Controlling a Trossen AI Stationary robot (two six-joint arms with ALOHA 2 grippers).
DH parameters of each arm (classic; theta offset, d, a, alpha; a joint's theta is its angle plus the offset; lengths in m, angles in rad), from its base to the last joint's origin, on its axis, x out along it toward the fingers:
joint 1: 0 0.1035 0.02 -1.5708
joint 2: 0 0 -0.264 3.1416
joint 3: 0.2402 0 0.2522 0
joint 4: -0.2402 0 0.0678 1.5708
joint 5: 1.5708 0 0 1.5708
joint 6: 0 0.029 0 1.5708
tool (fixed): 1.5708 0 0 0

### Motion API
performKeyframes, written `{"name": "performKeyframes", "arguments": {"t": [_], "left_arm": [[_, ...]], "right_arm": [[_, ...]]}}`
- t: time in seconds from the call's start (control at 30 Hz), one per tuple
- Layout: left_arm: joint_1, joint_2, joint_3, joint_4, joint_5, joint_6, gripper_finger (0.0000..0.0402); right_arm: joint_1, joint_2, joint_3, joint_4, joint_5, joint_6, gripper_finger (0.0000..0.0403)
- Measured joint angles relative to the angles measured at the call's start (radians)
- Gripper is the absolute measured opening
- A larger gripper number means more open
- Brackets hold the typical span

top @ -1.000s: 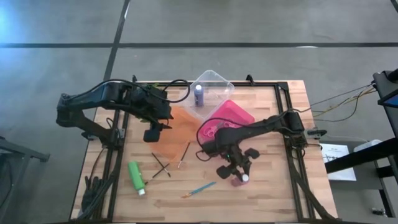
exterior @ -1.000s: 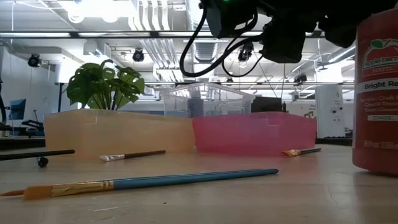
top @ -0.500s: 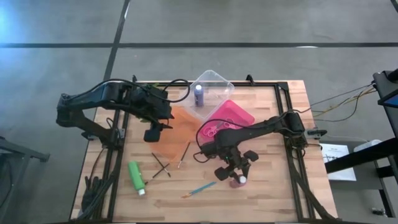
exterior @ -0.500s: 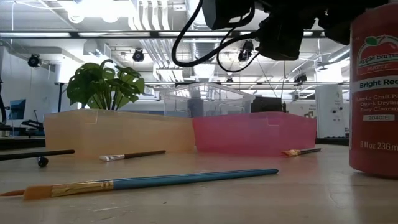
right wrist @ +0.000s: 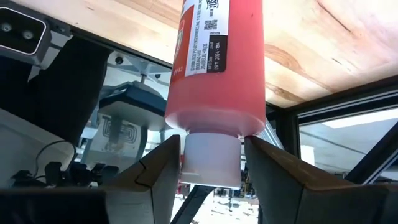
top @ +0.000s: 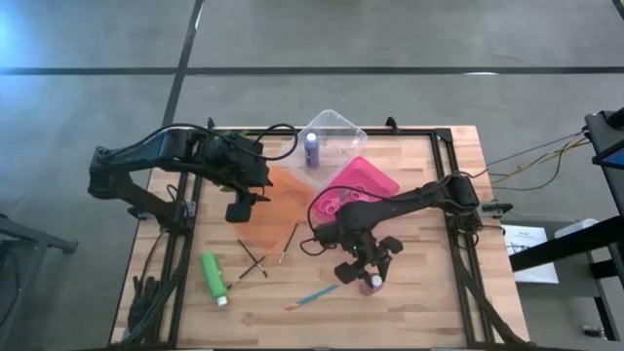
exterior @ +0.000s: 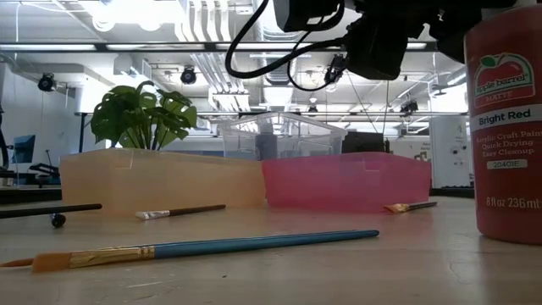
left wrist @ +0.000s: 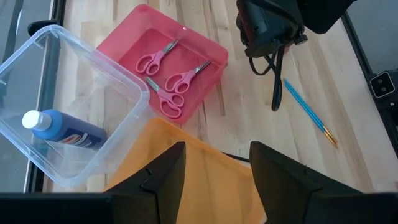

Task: Pick & Place Paint Supplies
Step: Put the pink paint bottle into the transparent bin

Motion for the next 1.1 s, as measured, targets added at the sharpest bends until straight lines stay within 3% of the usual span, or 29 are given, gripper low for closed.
{"name": "performKeyframes", "arguments": {"t": [0.9,1.1], "left_arm": [[0.0,0.0,-0.007,0.002,0.0,0.0,0.0189],[0.0,0.0,-0.033,0.003,0.0,-0.001,0.0189]], "right_arm": [[0.006,-0.028,0.008,0.025,0.018,0.004,0.0179],[0.018,-0.028,0.015,0.009,0.009,0.009,0.0211]]}}
